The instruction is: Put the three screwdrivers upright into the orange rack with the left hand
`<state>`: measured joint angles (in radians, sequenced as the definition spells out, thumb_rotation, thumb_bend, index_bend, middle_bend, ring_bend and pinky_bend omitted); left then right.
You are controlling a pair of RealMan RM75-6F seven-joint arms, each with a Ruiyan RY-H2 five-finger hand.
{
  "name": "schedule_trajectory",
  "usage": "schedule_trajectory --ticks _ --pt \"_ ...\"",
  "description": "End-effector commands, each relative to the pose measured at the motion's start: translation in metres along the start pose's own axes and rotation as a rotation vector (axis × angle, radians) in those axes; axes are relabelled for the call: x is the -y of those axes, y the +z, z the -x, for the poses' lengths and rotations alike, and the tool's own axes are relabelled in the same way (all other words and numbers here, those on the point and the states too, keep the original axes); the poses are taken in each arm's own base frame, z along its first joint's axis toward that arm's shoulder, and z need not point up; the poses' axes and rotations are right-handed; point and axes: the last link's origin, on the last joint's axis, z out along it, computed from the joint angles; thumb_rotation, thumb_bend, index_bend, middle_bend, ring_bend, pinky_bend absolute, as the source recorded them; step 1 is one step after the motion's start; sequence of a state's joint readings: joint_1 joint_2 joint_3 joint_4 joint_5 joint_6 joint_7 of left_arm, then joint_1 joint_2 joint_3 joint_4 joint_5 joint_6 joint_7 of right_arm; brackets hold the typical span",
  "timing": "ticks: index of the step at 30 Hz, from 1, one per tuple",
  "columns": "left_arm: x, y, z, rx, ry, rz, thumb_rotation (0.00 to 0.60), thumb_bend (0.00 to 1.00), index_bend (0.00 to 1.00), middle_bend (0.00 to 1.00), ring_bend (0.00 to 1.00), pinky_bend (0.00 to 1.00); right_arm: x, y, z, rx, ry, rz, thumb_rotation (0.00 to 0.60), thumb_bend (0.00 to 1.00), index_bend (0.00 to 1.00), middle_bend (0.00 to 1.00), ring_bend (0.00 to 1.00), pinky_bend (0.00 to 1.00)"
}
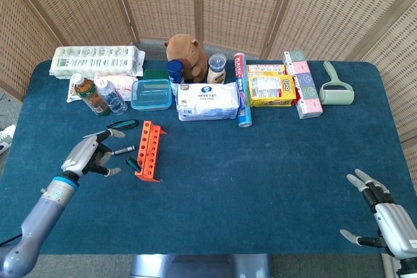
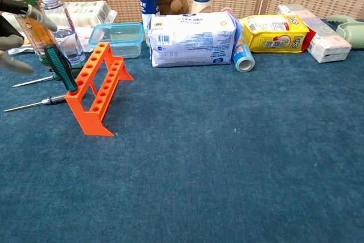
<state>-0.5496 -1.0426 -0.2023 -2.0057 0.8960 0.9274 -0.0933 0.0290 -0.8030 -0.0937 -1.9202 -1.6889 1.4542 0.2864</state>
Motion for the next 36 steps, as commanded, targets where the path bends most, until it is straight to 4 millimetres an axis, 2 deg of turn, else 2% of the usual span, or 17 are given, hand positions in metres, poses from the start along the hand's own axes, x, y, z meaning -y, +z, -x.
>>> schedule_trajectory --ticks 1,8,23,30,36 --pt "-0.007 -0.008 0.0 0.06 0.015 -0.01 0.6 0.1 0.25 0.91 0.88 0.92 0.0 0.0 0.0 0.003 -0.001 -0.001 0.6 0.0 0.07 0.0 0.05 0.04" --pt "-0.013 -0.015 0.007 0.121 0.045 -0.018 0.6 0.1 0.25 0.91 0.88 0.92 0.001 -0.001 0.001 0.002 -0.003 -0.001 0.6 0.0 0.07 0.0 0.05 0.04" --pt "-0.03 -0.033 0.007 0.11 0.042 0.002 0.6 0.1 0.25 0.91 0.88 0.92 0.001 -0.001 0.001 0.002 -0.001 -0.002 0.6 0.0 0.07 0.0 0.05 0.04" --pt "-0.028 -0.031 0.0 0.075 0.037 -0.014 0.6 0.1 0.25 0.9 0.88 0.92 0.001 -0.001 0.001 0.004 -0.002 -0.003 0.6 0.0 0.07 0.0 0.05 0.04" --pt "-0.023 -0.023 0.004 0.083 0.032 -0.033 0.6 0.1 0.25 0.9 0.88 0.92 0.001 -0.001 0.001 0.004 -0.002 -0.001 0.6 0.0 0.07 0.0 0.05 0.04"
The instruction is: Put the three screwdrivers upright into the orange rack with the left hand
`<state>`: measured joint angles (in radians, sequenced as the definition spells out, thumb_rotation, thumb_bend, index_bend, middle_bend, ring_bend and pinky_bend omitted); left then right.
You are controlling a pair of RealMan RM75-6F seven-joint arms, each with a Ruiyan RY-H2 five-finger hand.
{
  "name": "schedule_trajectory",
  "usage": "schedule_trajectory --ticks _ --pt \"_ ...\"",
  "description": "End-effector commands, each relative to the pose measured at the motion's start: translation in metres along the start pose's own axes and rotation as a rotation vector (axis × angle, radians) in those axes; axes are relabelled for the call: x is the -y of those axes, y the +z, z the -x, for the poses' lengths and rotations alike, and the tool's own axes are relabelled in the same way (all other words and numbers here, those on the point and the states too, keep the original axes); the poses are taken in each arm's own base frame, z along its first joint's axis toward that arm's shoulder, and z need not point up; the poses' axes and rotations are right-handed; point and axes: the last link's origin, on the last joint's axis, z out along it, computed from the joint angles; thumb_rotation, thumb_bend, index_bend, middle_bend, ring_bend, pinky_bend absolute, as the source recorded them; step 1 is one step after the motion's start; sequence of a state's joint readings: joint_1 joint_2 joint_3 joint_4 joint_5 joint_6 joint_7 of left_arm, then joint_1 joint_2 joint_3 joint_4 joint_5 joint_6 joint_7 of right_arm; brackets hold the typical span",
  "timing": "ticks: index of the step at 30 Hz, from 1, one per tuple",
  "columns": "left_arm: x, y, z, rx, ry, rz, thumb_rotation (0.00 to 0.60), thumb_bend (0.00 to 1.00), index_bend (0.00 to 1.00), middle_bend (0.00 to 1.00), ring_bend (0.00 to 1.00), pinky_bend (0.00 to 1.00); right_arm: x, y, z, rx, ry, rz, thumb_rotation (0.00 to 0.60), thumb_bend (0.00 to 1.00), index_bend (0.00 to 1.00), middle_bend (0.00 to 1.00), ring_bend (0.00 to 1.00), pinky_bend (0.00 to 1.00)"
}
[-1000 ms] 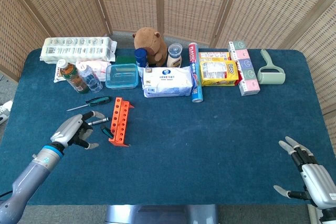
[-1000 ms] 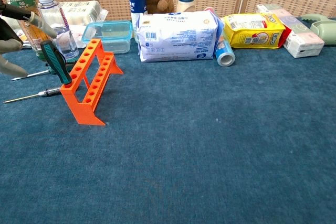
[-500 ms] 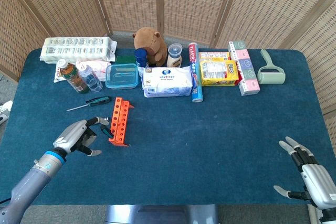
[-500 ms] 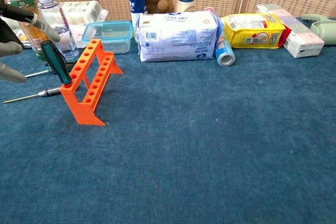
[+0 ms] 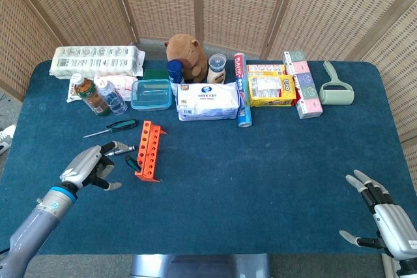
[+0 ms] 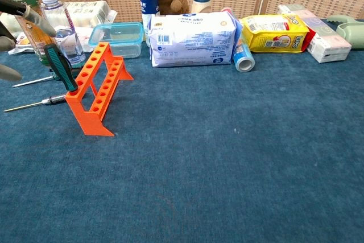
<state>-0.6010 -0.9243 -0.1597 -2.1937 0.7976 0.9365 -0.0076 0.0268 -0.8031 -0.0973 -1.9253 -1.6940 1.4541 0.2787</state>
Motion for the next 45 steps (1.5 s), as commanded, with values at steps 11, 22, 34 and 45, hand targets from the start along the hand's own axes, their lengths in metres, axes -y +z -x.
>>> schedule_trajectory --ticks 11,22,34,45 --pt "0.002 0.004 0.007 0.033 0.002 -0.026 0.6 0.1 0.25 0.9 0.88 0.92 -0.001 0.0 -0.002 -0.006 0.005 0.003 0.6 0.0 0.07 0.0 0.05 0.04" --pt "0.004 -0.003 0.006 0.066 0.011 -0.052 0.6 0.1 0.25 0.9 0.88 0.92 0.0 0.0 -0.001 -0.005 0.001 0.002 0.6 0.0 0.07 0.0 0.05 0.04" --pt "-0.003 -0.009 0.002 0.042 0.001 -0.033 0.6 0.1 0.25 0.9 0.88 0.92 -0.001 0.0 -0.003 -0.011 0.01 -0.003 0.6 0.0 0.07 0.0 0.05 0.04" --pt "-0.001 -0.017 -0.011 0.003 -0.026 -0.026 0.6 0.1 0.25 0.9 0.88 0.92 0.001 0.0 -0.002 -0.008 0.009 -0.005 0.6 0.0 0.07 0.0 0.05 0.04"
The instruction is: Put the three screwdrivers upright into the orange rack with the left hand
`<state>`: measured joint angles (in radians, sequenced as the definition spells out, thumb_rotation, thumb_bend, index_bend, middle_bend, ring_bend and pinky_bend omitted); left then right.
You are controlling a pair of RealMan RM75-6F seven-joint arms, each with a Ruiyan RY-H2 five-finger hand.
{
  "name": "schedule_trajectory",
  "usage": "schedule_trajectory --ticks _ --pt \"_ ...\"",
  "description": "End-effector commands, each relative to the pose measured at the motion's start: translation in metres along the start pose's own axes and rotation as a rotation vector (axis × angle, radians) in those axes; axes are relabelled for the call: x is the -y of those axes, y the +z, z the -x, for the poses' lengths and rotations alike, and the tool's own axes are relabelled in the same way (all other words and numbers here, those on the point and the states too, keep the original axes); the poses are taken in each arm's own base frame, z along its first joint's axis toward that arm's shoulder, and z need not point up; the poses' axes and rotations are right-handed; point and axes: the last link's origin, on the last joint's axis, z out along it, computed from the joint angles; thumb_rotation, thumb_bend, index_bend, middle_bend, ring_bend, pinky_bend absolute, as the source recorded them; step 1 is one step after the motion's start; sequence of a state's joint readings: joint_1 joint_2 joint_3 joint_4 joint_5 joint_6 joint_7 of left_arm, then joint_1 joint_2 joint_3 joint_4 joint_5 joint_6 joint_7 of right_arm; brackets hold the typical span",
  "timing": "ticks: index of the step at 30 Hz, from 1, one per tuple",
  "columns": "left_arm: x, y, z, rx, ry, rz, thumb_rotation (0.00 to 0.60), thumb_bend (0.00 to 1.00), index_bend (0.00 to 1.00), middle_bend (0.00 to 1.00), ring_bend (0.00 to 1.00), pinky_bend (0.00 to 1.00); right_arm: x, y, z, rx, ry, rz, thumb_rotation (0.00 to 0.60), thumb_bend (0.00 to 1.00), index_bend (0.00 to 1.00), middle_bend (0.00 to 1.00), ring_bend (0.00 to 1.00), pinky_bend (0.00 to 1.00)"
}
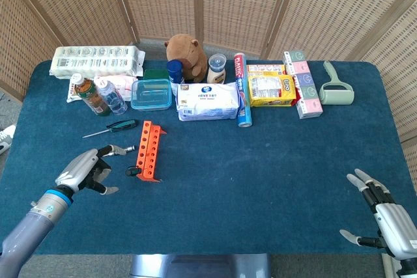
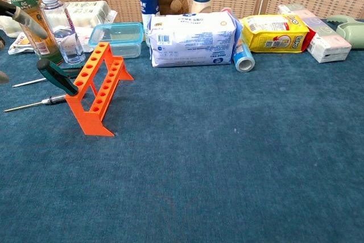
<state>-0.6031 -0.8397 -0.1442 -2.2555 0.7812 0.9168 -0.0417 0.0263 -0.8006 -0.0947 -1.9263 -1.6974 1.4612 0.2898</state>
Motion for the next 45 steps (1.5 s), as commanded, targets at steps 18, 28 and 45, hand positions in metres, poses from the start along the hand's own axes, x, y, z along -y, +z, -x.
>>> schedule_trajectory --ticks 18,28,45 --pt "0.076 0.062 -0.003 -0.244 0.016 -0.206 0.6 0.17 0.37 0.9 0.88 0.92 0.002 0.002 0.004 0.014 -0.008 0.004 0.6 0.0 0.07 0.0 0.05 0.04" --pt "0.078 0.087 0.021 -0.287 0.045 -0.294 0.6 0.22 0.43 0.9 0.88 0.92 0.001 0.003 0.003 0.014 -0.003 0.006 0.6 0.0 0.07 0.0 0.05 0.04" --pt "0.073 0.128 0.043 -0.294 0.009 -0.366 0.6 0.27 0.43 0.9 0.88 0.92 0.001 0.005 0.003 0.022 0.001 0.005 0.6 0.0 0.07 0.0 0.05 0.04"
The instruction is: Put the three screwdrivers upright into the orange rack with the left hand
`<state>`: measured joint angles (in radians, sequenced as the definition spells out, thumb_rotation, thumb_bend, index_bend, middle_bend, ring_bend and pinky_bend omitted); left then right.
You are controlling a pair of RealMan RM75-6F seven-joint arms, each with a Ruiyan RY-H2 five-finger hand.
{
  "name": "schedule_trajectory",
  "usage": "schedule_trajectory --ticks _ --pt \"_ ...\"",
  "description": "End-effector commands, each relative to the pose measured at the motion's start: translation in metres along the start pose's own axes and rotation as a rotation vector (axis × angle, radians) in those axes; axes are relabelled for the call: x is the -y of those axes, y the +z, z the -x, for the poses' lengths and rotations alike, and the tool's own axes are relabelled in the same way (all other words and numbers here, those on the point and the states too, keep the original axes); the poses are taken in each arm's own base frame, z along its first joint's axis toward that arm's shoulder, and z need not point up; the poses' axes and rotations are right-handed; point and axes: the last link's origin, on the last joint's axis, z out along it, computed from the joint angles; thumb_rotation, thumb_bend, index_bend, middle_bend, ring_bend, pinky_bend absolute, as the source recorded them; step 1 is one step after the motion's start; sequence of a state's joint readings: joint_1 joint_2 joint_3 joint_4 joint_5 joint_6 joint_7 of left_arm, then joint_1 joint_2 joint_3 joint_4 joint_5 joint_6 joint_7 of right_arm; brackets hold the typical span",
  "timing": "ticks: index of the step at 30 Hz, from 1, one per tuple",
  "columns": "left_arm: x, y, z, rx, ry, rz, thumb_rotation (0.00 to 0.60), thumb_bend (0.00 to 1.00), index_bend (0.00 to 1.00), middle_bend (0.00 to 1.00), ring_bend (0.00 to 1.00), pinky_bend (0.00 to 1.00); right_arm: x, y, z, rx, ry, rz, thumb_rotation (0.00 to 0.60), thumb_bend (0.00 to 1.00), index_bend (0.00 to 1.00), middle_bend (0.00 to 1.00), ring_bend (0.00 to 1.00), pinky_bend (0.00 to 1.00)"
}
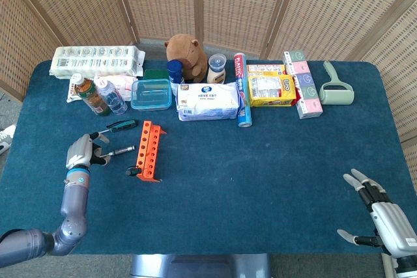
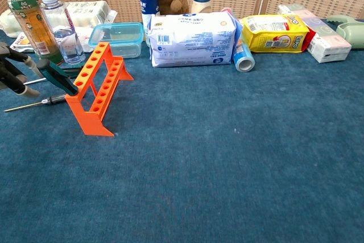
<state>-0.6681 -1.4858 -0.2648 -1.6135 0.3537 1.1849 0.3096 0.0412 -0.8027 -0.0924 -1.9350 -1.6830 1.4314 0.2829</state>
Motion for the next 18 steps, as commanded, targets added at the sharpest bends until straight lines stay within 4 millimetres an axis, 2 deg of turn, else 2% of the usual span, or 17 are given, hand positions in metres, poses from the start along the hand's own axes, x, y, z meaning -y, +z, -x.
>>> schedule_trajectory --ticks 1,18 --pt "-0.004 0.005 0.005 0.003 0.005 -0.01 0.6 0.27 0.43 0.9 0.88 0.92 0.0 0.0 0.001 0.003 -0.001 -0.001 0.6 0.0 0.07 0.0 0.05 0.04" --pt "-0.02 0.023 0.031 0.037 0.019 -0.05 0.6 0.28 0.43 0.9 0.88 0.92 0.0 0.002 0.001 0.007 -0.003 0.005 0.6 0.0 0.07 0.0 0.05 0.04"
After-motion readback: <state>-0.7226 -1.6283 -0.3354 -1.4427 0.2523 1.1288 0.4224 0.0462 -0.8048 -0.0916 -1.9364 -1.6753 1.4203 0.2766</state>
